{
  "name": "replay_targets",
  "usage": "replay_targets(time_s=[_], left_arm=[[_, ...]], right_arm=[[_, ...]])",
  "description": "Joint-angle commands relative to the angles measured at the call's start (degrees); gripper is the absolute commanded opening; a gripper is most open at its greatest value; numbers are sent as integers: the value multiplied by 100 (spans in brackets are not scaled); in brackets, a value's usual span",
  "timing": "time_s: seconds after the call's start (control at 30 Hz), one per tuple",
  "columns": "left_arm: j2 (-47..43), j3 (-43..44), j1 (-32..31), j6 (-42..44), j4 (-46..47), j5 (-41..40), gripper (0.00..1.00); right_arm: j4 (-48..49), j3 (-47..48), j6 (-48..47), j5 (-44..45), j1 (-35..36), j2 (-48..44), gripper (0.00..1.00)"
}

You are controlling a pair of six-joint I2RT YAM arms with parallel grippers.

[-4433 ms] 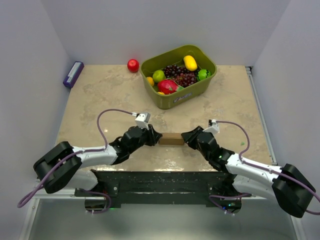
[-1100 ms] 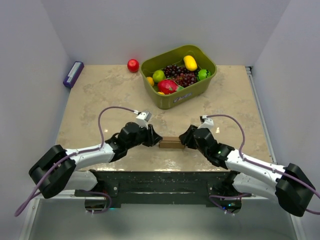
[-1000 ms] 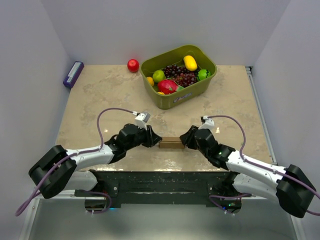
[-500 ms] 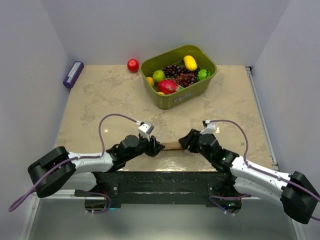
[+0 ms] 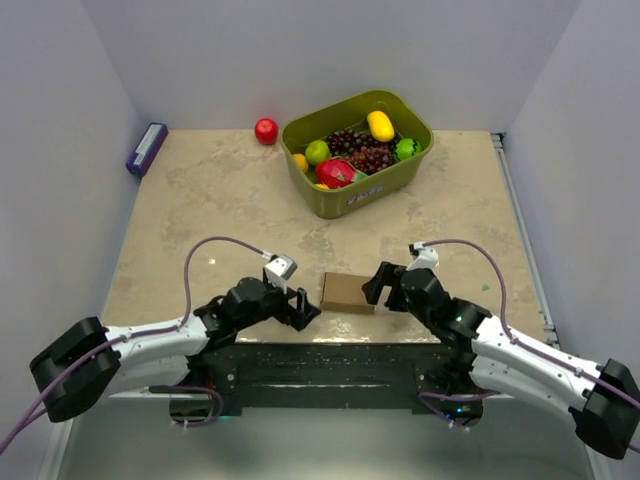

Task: Fold the paper box

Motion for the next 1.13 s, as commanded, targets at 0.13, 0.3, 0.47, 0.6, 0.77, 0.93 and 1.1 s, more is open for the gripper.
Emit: replay_targets(time_s=[0.13, 0.3, 0.47, 0.6, 0.77, 0.93, 1.1], left_arm=[[441, 547, 1947, -27, 385, 730, 95], [810, 1021, 2871, -53, 394, 1055, 96], [338, 1198, 3874, -150, 157, 1267, 97], [-234, 1391, 3884, -150, -474, 688, 98], [-604, 1743, 3884, -44, -1091, 406, 98], [-710, 1708, 3884, -18, -1065, 335, 98], [-718, 1717, 3884, -9, -1047, 335, 99]], right_arm=[[874, 629, -928, 160, -598, 935, 99], [1744, 577, -1621, -886, -2171, 1471, 99], [2018, 568, -2158, -1846, -3786, 1595, 99], [1886, 612, -2326, -1960, -4159, 1253, 99], [1922, 550, -2326, -1706, -4159, 743, 99], [1939, 498, -2353, -1600, -4168, 611, 99], [1957, 454, -2370, -1503, -4168, 488, 99]])
